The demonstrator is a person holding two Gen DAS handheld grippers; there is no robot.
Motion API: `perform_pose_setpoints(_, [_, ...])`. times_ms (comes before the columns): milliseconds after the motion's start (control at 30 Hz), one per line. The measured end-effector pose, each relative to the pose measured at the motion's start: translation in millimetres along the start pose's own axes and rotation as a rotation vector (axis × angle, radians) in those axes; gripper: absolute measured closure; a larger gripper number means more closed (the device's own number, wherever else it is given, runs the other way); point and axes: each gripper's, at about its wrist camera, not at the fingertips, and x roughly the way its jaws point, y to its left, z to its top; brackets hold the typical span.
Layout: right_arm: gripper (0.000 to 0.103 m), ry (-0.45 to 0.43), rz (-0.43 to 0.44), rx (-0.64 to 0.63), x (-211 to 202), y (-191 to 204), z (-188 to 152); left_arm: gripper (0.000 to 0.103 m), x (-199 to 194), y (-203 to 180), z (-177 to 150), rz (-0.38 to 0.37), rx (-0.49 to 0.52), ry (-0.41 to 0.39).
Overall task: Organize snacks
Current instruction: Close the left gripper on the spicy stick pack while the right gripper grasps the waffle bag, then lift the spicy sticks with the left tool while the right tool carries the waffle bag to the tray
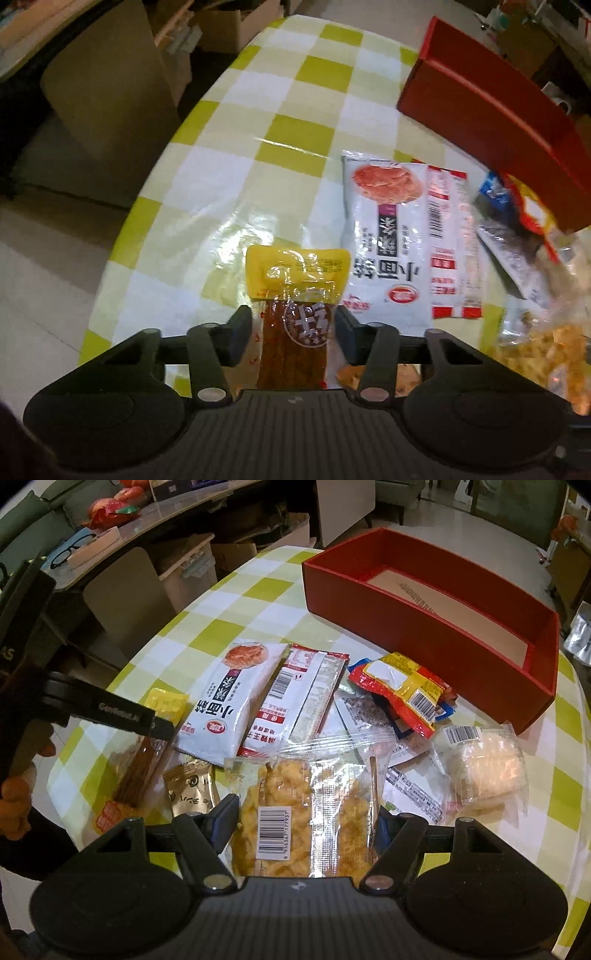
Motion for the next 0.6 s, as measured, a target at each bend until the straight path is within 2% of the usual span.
perform_pose_setpoints(167, [0.025, -0.013, 0.000, 0.007, -3.2, -1.5, 1.3, 0.054, -1.3, -2.4, -2.3, 0.009, 0.013, 0.001])
perform_pose_setpoints(300, [0.025, -0.028, 0.001, 0.010, -5.6, -1.9, 3.1, 0.056, -7.5, 0.5, 1.2, -0.025, -0.016, -0.002])
perform_pose_setpoints(600, [0.025, -0.090, -0.012, 0.039, -18.6, -9.7, 7.8, 0.058, -34.0, -10.0, 8.4, -0.073, 0.005, -0.059])
